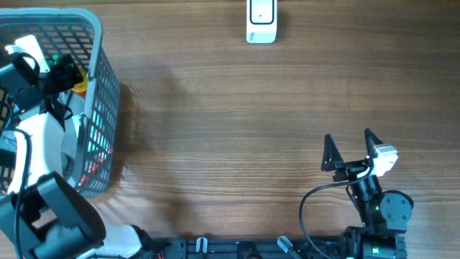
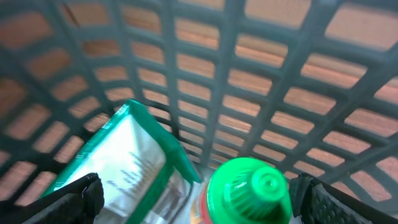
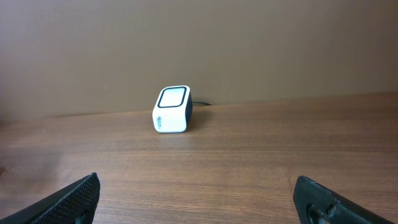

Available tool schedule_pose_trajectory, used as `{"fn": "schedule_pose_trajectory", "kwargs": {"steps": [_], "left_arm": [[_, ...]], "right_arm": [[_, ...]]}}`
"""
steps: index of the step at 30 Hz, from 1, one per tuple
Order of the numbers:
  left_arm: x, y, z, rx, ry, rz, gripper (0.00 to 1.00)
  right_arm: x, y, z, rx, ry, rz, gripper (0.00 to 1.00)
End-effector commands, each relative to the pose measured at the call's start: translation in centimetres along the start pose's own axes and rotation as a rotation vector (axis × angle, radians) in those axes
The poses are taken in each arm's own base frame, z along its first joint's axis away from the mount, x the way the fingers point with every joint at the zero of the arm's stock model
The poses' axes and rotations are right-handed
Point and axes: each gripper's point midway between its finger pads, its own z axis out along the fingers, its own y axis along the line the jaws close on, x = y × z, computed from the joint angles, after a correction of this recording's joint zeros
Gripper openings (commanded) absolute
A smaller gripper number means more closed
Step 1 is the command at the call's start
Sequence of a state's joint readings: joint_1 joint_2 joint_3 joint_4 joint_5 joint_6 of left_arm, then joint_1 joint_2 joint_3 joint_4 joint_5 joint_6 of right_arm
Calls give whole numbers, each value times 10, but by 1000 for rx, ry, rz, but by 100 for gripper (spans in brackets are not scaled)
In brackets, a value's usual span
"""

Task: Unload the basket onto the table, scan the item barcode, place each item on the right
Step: 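Reach the left gripper into the basket and grasp the red sauce bottle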

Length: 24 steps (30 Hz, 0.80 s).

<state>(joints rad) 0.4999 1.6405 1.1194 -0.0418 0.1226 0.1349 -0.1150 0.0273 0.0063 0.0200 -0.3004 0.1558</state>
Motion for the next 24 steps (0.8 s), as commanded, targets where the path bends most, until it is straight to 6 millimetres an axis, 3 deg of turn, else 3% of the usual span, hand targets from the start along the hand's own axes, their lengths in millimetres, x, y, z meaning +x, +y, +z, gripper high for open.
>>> {"fn": "schedule_pose_trajectory", "kwargs": {"steps": [1,4,5,8,10,14,16,20,21,22,23,24], "left_arm": [[21,-6,19,58,53,2,100],[21,-12,23,90,47,3,99],[21,-12,23,91,44,5,94],[17,-14,24,93,29,9,63],[17,-14,23,93,29,9,53],[10,-14,19,91,12,12,53],[-11,-14,3,86,-45,21,54],[-73,-17,-60,68,-232,52,57],[-97,-19,-91,62,-312,65,57],[-104,-18,-102,52,-338,67,59],[-108,-12,-110,16,-351,47,64],[-101,-4,-110,-30,-321,25,82]], "right_arm": [[-2,-4,0,21,-8,0,100],[-2,-4,0,21,-8,0,100],[-2,-4,0,21,-8,0,100],[-2,-4,0,21,-8,0,100],[-2,-4,0,21,-8,0,100],[-1,-4,0,21,-8,0,100],[-2,-4,0,21,-8,0,100],[-2,-4,0,21,-8,0,100],[-2,-4,0,21,-8,0,100],[-1,-4,0,21,-8,0,100],[-1,-4,0,22,-8,0,100],[-1,-4,0,21,-8,0,100]]}}
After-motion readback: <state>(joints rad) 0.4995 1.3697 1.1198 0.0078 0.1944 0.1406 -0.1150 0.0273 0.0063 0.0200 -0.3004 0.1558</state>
